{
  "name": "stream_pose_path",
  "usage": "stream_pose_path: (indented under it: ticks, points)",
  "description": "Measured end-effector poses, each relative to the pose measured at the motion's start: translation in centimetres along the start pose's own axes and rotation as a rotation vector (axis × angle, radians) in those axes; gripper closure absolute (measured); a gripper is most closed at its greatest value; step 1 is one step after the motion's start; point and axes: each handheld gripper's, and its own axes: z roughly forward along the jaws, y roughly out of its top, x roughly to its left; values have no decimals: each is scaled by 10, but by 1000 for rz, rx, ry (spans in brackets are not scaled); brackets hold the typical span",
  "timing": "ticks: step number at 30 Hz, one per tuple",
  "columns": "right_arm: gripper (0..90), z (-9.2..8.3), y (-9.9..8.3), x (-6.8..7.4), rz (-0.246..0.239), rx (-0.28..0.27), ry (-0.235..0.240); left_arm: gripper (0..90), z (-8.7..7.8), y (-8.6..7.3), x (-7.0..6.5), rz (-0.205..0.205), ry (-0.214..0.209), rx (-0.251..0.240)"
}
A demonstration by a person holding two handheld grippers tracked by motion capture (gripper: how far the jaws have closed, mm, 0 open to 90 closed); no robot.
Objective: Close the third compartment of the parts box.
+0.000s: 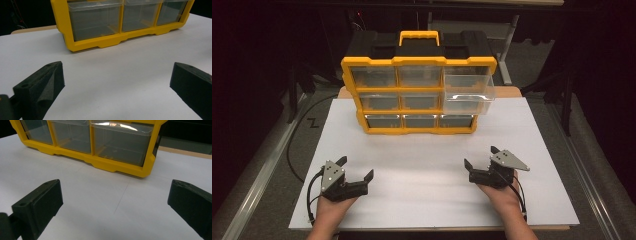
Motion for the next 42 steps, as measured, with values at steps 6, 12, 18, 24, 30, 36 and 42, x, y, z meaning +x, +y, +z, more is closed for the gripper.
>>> stream_pose_path:
  ticks: [6, 12, 18, 24, 30, 36, 42]
  points:
    - [113, -2, 0, -1, 5, -1, 5, 3, 1, 0, -2, 9, -8, 1]
    - [222, -5, 0, -2, 7, -17, 7, 3, 1, 0, -4, 17, -15, 4]
    - [372, -6, -3, -2, 14, -1, 2, 3, 1, 0, -5, 10, -27, 15]
    - [503, -9, -4, 0, -1, -1, -1, 3, 2, 2, -7, 19, -28, 4]
    - [660, -14, -5, -6, 16, -13, -8, 3, 3, 2, -9, 36, -24, 10]
    - [837, -16, -5, -8, 25, -17, -28, 3, 3, 2, -8, 16, -20, 4]
    - [900, -17, -5, -8, 11, -12, -40, 3, 3, 2, -7, 14, -24, 4]
